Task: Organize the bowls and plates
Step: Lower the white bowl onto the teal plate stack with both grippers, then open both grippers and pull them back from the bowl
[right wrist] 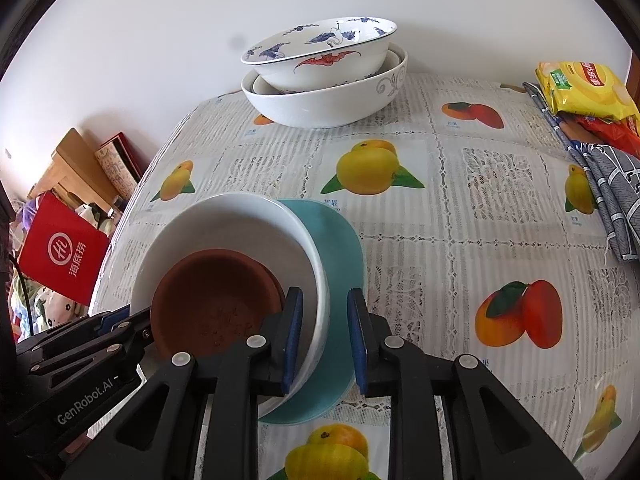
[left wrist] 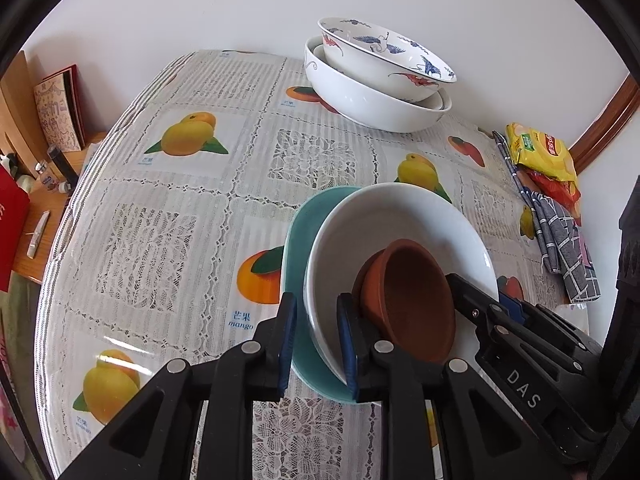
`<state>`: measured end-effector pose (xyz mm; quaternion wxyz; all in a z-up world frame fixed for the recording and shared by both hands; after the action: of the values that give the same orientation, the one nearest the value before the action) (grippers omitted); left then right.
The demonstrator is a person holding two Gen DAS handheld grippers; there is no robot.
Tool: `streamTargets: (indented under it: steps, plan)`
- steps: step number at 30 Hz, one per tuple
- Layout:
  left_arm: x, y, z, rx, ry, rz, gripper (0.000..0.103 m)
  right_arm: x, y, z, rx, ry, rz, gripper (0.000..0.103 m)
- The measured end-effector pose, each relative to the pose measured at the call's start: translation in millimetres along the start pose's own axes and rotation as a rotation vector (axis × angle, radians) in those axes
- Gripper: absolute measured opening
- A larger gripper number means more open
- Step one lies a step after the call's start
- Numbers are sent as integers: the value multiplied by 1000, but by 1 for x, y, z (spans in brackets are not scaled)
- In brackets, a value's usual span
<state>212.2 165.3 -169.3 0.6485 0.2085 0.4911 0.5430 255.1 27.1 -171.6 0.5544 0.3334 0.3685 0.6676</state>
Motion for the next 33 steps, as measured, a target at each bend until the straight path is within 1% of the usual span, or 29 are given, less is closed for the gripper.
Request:
streamTargets:
  steps: [2,4,8,9,10,12,16,18,20,22,23,26,27,28,29,31,33]
  plan:
    - [-1,3,-1,-2,-8,14,22,0,2,-1,-4,5,-3,23]
    - [0,6,-2,-12,-5,34,29,1,4,-1,-6,15,-7,23]
    - [1,11,-4,-18,1,30,32,0,6,-4,-8,15,2,24]
    - [0,13,-4,-22,-3,39,35,0,8,-5,-9,12,4,25]
    - [0,15,-5,-28,-5,51,38,0,9,-5,-12,10,4,26]
    - [-1,19,-6,-43,-11,69,41,-1,12,-6,-21,13,-8,30]
    - [-3,27,-9,-54,-12,70,43,-3,19,-10,-29,14,5,35]
    - [-6,32,-11,-67,-14,77,43,-4,25,-13,-38,17,11,35]
    - [-10,37,-15,-71,-23,80,46,-5,34,-15,-54,22,9,36]
    - [-17,41,-18,-81,-36,79,50,-9,43,-18,-67,21,5,39]
    - [-20,44,-20,-87,-43,82,51,-11,49,-20,-75,19,7,40]
    - [-34,52,-27,-106,-66,82,54,-23,69,-27,-110,16,-7,48]
    - [-40,55,-30,-115,-74,81,57,-27,76,-29,-122,19,-16,52]
    - [-46,58,-32,-130,-82,81,59,-33,83,-32,-136,24,-31,57]
    - [-52,63,-34,-152,-91,80,61,-39,90,-34,-153,24,-47,59]
    - [-66,72,-39,-192,-110,68,71,-55,104,-40,-186,7,-80,68]
    - [-80,80,-44,-220,-125,54,75,-73,118,-46,-200,-27,-100,74]
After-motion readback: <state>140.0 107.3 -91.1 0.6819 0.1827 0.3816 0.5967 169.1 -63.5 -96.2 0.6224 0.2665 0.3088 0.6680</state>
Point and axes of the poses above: each gripper's, at about its wrist camera, not at the fingertips, and y roughly against the way its jaws point, x to its left, z to its top, the point moved 5 cm from there along -y, roughly the way its jaws point, and after that the axes turned 13 degrees about -z, right-handed, at the moved point
